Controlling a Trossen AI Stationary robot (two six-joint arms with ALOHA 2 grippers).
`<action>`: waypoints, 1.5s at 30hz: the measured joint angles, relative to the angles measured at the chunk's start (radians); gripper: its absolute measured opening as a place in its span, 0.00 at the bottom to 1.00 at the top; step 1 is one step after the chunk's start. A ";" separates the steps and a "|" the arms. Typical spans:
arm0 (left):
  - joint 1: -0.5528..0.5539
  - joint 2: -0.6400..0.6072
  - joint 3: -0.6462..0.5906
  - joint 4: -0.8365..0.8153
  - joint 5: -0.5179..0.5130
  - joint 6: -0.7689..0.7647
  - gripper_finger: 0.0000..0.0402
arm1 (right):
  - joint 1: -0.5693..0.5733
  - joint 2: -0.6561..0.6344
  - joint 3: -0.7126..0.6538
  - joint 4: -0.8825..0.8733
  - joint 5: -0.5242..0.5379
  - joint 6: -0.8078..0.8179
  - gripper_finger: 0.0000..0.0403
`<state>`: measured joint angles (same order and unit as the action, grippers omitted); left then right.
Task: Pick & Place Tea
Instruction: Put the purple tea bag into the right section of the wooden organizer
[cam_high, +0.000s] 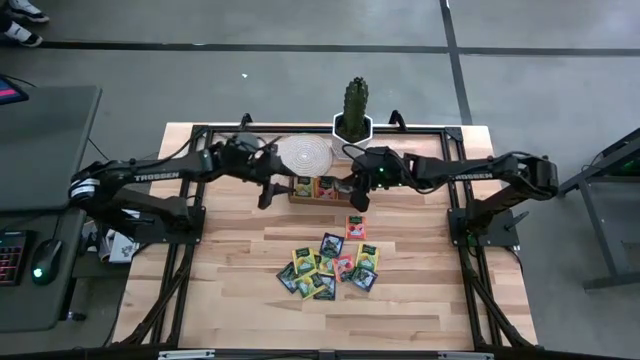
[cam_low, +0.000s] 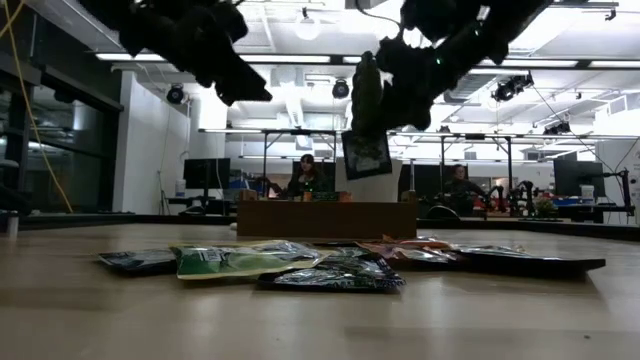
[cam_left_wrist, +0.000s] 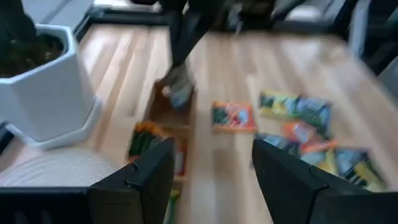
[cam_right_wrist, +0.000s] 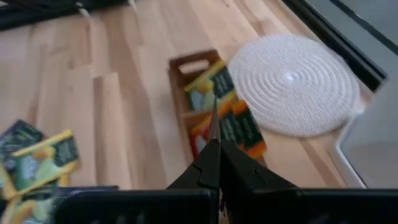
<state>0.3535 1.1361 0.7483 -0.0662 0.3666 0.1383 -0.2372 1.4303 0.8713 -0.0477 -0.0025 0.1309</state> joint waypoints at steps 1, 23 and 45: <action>-0.001 -0.014 -0.031 0.058 0.012 -0.029 0.53 | -0.004 0.000 -0.015 0.024 0.000 0.000 0.00; 0.000 -0.070 -0.210 0.319 0.043 -0.222 0.53 | -0.083 -0.002 -0.071 0.021 -0.075 -0.046 0.00; 0.000 -0.070 -0.210 0.362 0.042 -0.234 0.53 | -0.083 -0.002 -0.071 0.011 -0.100 -0.036 0.23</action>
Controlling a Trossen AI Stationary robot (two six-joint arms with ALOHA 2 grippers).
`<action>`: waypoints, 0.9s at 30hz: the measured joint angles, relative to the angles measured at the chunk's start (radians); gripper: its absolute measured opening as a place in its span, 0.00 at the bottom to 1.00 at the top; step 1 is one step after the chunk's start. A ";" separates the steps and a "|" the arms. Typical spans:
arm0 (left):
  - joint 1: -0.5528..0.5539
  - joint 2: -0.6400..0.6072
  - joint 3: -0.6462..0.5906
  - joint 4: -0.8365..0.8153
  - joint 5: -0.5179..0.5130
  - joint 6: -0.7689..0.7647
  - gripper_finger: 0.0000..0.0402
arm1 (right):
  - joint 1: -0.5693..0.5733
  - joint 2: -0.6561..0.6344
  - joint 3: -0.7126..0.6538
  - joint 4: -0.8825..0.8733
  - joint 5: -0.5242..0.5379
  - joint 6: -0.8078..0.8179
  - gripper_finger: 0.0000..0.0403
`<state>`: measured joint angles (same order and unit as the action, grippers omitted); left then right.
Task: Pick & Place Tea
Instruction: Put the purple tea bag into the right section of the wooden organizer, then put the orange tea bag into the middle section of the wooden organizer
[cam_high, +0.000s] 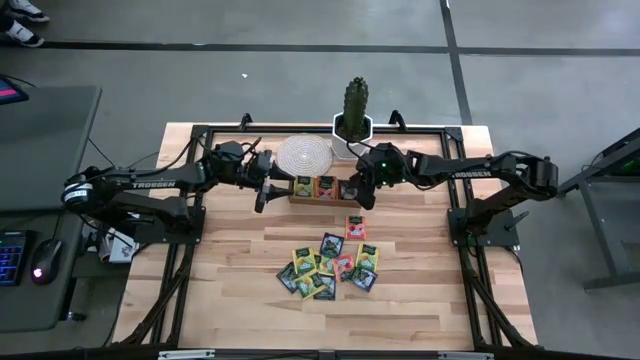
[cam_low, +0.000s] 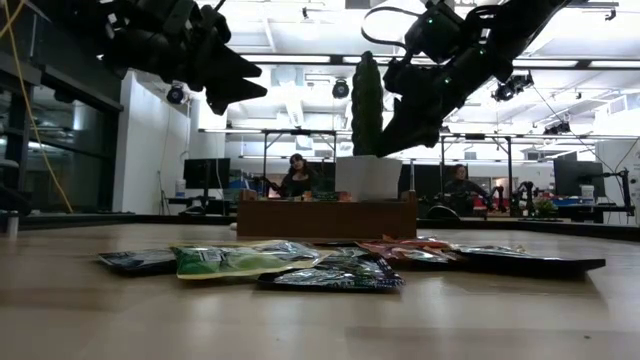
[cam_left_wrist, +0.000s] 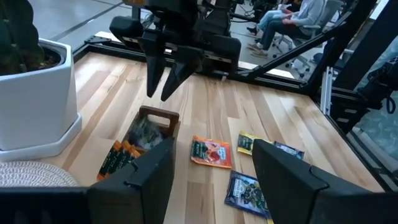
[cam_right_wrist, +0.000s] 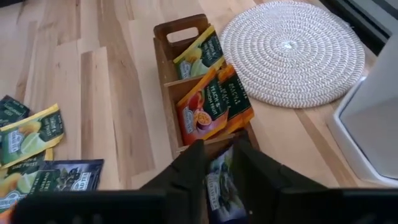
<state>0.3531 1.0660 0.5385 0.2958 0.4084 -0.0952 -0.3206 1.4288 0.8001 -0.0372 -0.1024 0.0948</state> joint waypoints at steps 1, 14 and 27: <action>0.000 0.000 0.000 0.000 0.000 0.000 0.53 | 0.000 0.000 0.000 0.000 0.007 0.002 0.25; -0.082 0.001 0.001 -0.010 -0.028 -0.006 0.53 | 0.116 -0.068 0.001 -0.010 0.128 0.244 0.02; -0.200 0.048 0.003 -0.018 -0.113 0.013 0.53 | 0.478 0.002 0.002 -0.192 0.515 0.844 0.00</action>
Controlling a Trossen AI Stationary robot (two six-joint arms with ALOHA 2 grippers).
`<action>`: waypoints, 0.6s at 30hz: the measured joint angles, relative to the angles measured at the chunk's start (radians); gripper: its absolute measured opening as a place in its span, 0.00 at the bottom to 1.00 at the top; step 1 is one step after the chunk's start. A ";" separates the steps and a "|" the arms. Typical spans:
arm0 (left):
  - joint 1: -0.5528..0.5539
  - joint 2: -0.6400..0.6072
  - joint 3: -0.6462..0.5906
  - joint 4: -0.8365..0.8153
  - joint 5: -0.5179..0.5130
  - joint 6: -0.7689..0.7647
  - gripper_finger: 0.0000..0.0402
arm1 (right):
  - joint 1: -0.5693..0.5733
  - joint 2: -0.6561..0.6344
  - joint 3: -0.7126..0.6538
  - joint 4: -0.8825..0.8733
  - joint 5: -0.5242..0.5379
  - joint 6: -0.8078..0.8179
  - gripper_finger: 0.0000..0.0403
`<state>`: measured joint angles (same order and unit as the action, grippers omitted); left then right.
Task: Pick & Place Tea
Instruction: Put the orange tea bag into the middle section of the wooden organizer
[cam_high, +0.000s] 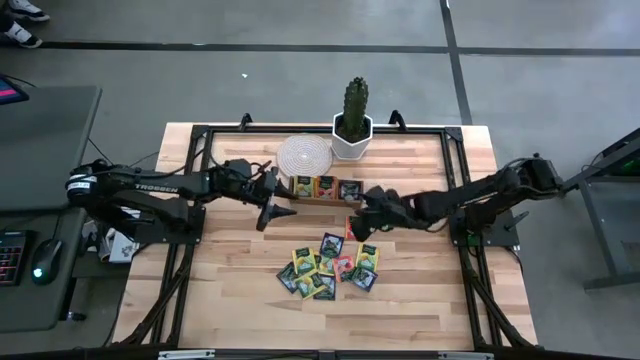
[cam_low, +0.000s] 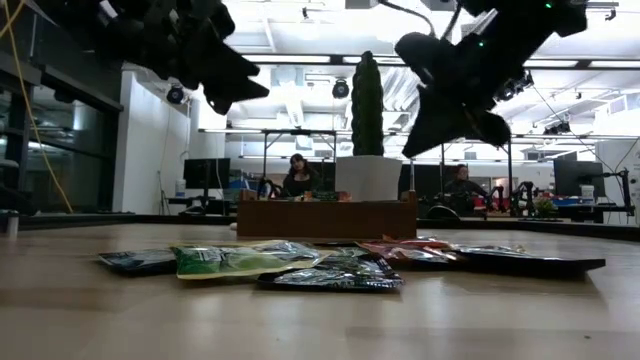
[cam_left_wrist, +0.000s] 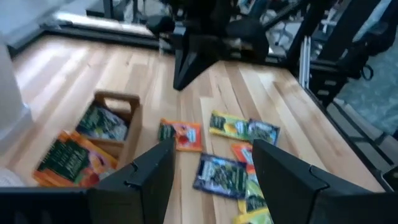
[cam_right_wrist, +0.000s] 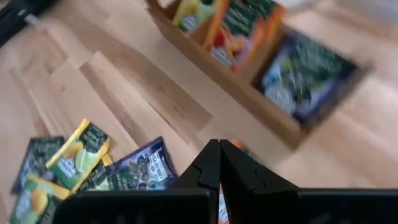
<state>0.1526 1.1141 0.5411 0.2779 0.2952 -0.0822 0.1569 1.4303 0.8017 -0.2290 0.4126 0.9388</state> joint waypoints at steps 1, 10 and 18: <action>-0.005 0.011 0.000 -0.004 -0.001 0.000 0.53 | 0.011 0.010 0.000 -0.007 0.004 0.066 0.00; -0.016 0.066 -0.001 0.010 -0.002 -0.001 0.53 | 0.033 0.157 0.000 0.017 -0.089 0.395 0.00; -0.016 0.066 -0.001 0.012 0.018 -0.001 0.53 | 0.033 0.225 0.016 0.002 -0.133 0.491 0.00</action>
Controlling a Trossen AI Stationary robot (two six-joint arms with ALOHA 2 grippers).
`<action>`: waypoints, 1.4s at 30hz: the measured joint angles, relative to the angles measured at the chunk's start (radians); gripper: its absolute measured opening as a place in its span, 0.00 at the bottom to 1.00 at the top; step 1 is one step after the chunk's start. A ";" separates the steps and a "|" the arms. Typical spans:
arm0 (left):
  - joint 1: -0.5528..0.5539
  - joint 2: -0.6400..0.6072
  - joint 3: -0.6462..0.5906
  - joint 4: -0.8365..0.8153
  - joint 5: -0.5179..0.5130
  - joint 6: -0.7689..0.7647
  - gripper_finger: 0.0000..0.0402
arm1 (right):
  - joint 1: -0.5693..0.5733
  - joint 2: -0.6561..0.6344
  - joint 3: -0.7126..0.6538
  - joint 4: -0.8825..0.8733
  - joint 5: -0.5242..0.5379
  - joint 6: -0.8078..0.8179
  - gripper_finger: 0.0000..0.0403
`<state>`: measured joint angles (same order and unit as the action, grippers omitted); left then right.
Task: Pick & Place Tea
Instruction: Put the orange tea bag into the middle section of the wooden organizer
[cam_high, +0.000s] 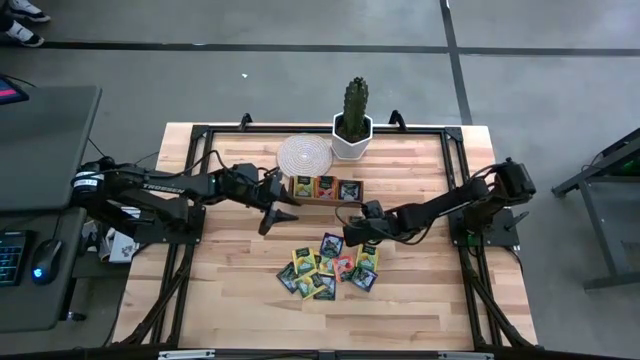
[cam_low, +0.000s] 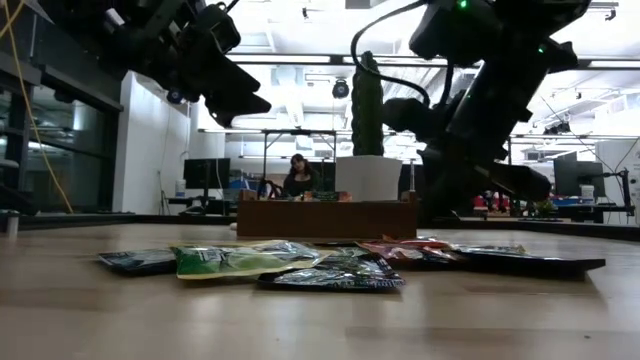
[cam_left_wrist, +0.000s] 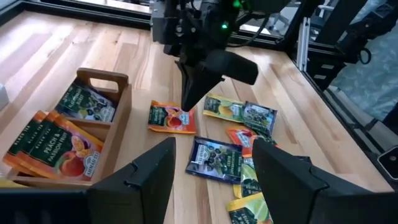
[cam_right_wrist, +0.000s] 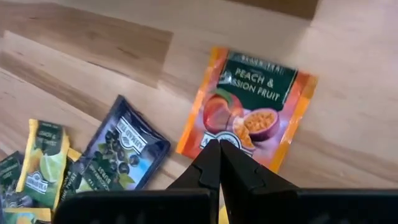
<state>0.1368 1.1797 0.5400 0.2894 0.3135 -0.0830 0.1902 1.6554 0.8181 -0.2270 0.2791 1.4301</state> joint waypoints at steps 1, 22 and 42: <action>0.000 0.000 0.000 -0.001 0.006 0.000 0.53 | 0.000 0.001 0.000 -0.011 -0.002 0.008 0.00; 0.000 0.069 -0.001 -0.001 0.018 -0.034 0.53 | 0.007 0.039 0.002 -0.070 -0.077 0.039 0.00; -0.030 0.196 0.000 0.006 -0.014 -0.321 0.53 | 0.066 0.100 0.003 0.075 -0.109 0.060 0.00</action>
<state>0.1065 1.3758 0.5396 0.2959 0.2995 -0.4036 0.2566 1.7552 0.8207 -0.1515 0.1701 1.4896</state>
